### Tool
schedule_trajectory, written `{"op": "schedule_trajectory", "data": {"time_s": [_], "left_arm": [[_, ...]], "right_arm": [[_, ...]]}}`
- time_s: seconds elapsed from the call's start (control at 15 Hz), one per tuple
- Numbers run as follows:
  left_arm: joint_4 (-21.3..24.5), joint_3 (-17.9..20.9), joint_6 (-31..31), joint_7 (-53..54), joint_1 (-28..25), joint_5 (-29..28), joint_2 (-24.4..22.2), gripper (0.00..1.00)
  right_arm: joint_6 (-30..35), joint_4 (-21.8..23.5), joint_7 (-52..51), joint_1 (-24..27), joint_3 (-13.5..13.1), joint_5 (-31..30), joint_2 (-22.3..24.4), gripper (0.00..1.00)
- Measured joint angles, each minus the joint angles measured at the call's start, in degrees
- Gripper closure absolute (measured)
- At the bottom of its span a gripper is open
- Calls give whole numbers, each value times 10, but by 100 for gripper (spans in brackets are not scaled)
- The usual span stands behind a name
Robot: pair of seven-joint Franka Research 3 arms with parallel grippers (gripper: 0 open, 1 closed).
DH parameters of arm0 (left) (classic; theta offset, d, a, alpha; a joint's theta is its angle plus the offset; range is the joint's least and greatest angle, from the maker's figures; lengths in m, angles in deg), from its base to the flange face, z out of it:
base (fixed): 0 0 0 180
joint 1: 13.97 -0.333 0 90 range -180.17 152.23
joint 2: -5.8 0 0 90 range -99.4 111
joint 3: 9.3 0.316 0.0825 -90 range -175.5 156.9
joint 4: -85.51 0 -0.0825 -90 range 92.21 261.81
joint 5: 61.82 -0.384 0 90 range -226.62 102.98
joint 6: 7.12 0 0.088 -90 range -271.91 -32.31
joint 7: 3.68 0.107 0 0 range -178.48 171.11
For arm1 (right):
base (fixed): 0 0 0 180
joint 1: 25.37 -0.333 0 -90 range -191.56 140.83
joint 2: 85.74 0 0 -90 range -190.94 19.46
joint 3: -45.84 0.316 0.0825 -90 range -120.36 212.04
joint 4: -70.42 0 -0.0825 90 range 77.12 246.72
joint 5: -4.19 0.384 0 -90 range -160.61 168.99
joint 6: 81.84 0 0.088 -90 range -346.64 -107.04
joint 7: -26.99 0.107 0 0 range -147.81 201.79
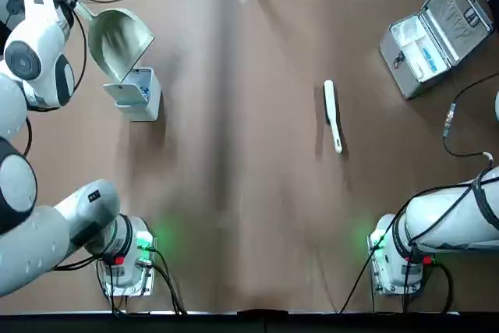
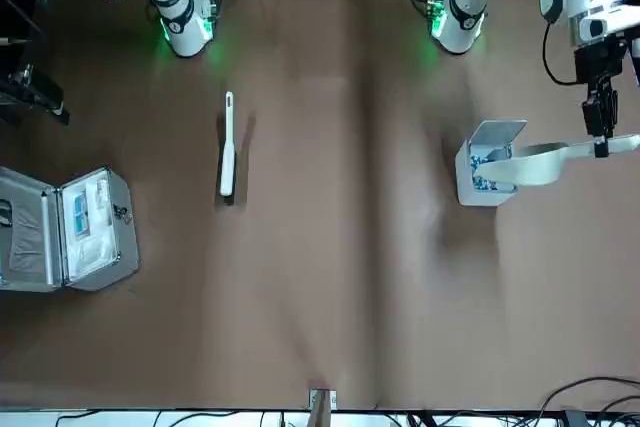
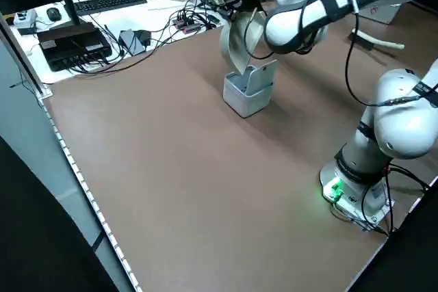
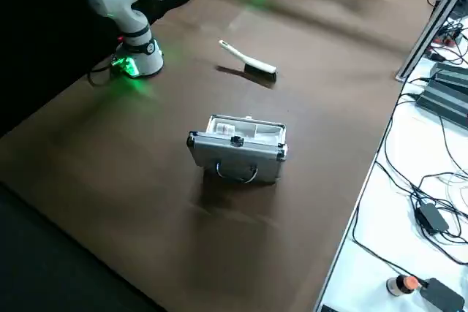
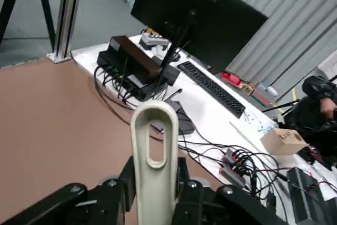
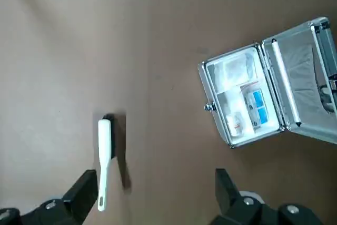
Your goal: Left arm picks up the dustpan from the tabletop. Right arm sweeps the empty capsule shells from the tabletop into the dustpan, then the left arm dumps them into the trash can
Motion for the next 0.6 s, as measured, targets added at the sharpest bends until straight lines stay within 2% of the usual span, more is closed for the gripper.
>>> {"op": "schedule_trajectory", "data": {"time_s": [0.27,0.33,0.6], "left_arm": [[-78,2,86,-1,-9,0,54,67],[-124,5,141,-6,-12,1,75,67],[-204,9,252,-39,-20,1,110,67]], "right_arm": [[-34,69,0,-3,2,0,42,1],[-36,76,0,-8,2,0,52,1],[-42,74,0,-8,0,0,61,1]]}}
